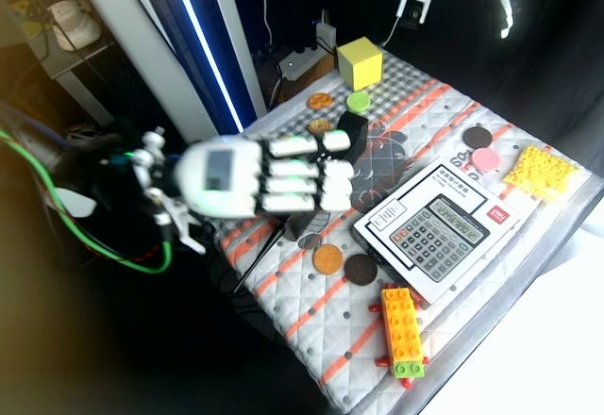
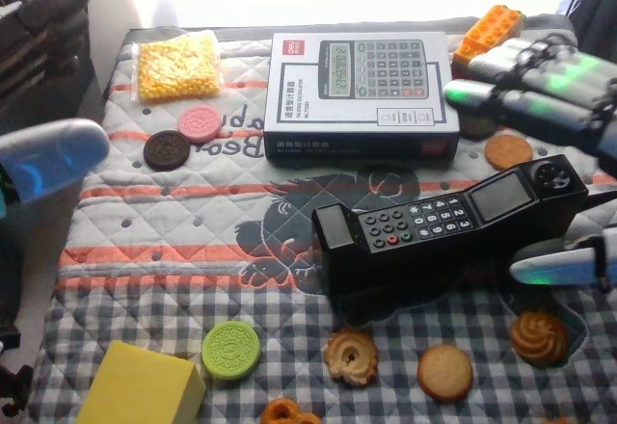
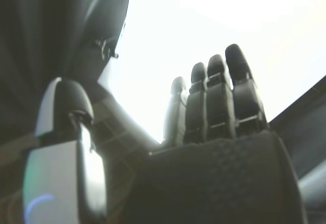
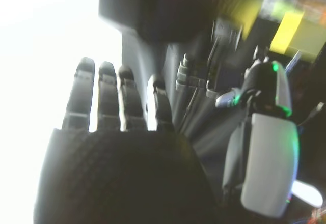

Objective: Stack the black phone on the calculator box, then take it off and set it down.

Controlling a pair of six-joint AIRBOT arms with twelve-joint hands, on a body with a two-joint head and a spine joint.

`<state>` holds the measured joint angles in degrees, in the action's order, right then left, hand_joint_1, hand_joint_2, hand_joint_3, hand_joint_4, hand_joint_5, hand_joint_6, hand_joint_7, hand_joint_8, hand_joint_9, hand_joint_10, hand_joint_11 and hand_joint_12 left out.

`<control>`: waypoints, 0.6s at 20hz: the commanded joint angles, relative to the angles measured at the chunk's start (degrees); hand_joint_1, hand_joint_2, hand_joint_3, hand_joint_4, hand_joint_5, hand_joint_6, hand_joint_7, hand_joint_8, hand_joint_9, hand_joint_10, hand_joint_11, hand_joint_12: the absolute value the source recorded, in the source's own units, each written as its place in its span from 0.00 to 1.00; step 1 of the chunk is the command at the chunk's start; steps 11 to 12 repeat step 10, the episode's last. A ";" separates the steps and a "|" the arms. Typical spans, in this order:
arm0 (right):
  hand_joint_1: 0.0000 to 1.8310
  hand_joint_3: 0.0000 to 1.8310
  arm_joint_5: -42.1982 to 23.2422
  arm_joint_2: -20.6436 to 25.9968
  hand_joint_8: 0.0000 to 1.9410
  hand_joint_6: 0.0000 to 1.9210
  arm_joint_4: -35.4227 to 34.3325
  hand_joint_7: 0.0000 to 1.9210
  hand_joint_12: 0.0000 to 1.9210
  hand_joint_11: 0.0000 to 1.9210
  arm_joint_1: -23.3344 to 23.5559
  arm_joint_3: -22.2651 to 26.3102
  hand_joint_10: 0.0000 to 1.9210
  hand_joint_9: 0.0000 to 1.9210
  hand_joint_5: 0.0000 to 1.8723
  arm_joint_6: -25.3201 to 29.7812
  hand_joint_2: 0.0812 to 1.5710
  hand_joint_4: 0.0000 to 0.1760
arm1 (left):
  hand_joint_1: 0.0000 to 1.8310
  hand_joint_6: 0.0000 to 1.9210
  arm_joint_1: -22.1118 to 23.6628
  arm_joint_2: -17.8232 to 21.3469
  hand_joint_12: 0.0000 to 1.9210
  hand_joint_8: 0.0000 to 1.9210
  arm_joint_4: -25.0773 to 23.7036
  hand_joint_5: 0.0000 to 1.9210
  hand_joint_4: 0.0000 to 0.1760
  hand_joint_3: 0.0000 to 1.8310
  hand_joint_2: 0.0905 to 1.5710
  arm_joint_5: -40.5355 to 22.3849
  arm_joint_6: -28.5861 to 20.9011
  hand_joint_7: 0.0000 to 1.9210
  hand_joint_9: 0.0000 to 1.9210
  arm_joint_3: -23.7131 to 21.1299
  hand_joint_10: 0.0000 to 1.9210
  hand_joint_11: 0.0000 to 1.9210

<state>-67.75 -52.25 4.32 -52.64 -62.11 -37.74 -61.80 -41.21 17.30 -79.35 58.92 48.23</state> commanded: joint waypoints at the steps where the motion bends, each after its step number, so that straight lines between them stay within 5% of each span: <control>1: 0.30 0.00 -11.47 1.00 0.00 0.00 -2.62 0.00 0.00 0.00 -0.32 0.31 0.00 0.00 0.00 0.20 0.56 1.00 | 0.24 0.00 0.20 0.31 0.49 0.00 0.06 0.07 0.45 0.00 0.60 -9.12 -1.24 0.12 0.13 0.42 0.00 0.00; 3: 0.26 0.01 -18.36 2.09 0.01 0.00 -6.82 0.02 0.00 0.00 -4.14 1.64 0.00 0.01 0.00 0.15 0.59 0.87 | 0.21 0.00 -0.77 0.27 0.41 0.00 0.06 0.04 0.45 0.00 0.63 -11.67 -3.20 0.11 0.11 0.39 0.00 0.00; 4: 0.30 0.01 -20.97 2.33 0.00 0.00 -8.64 0.02 0.01 0.01 -5.78 2.07 0.01 0.02 0.00 0.09 0.59 0.97 | 0.17 0.00 -1.01 0.24 0.38 0.00 0.06 0.04 0.48 0.00 0.65 -12.56 -3.95 0.10 0.10 0.39 0.00 0.00; 6: 0.35 0.00 -24.41 2.59 0.01 0.00 -11.09 0.02 0.01 0.03 -8.50 2.60 0.01 0.02 0.00 0.05 0.62 0.99 | 0.20 0.00 -1.33 0.24 0.33 0.00 -0.06 0.04 0.33 0.00 0.67 -13.75 -5.08 0.10 0.10 0.41 0.00 0.00; 7: 0.35 0.01 -25.39 2.61 0.00 0.00 -11.58 0.01 0.01 0.02 -9.16 2.87 0.00 0.02 0.00 0.05 0.63 0.89 | 0.18 0.00 -1.45 0.23 0.34 0.00 -0.13 0.04 0.10 0.00 0.69 -14.58 -5.85 0.11 0.10 0.45 0.00 0.00; 8: 0.38 0.01 -25.70 2.56 0.00 0.00 -11.60 0.00 0.00 0.01 -9.19 2.96 0.00 0.02 0.00 0.05 0.64 0.94 | 0.17 0.00 -1.53 0.14 0.34 0.00 -0.13 0.04 0.04 0.00 0.69 -15.21 -6.19 0.12 0.11 0.45 0.00 0.00; 9: 0.41 0.00 -26.15 2.37 0.00 0.00 -11.60 0.01 0.00 0.01 -9.19 2.98 0.00 0.02 0.00 0.05 0.63 0.97 | 0.16 0.00 -1.76 -0.06 0.31 0.00 -0.11 0.06 0.14 0.00 0.66 -16.09 -6.64 0.14 0.12 0.44 0.00 0.00; 10: 0.36 0.01 -26.62 2.20 0.00 0.00 -11.59 0.00 0.00 0.00 -9.19 3.02 0.00 0.02 0.00 0.05 0.66 0.90 | 0.17 0.00 -2.07 -0.28 0.23 0.00 -0.08 0.04 0.02 0.00 0.67 -16.99 -7.58 0.13 0.11 0.54 0.00 0.00; 12: 0.36 0.01 -26.62 2.20 0.00 0.00 -11.59 0.00 0.00 0.00 -9.19 3.02 0.00 0.02 0.00 0.05 0.66 0.90 | 0.17 0.00 -2.07 -0.28 0.23 0.00 -0.08 0.04 0.02 0.00 0.67 -16.99 -7.58 0.13 0.11 0.54 0.00 0.00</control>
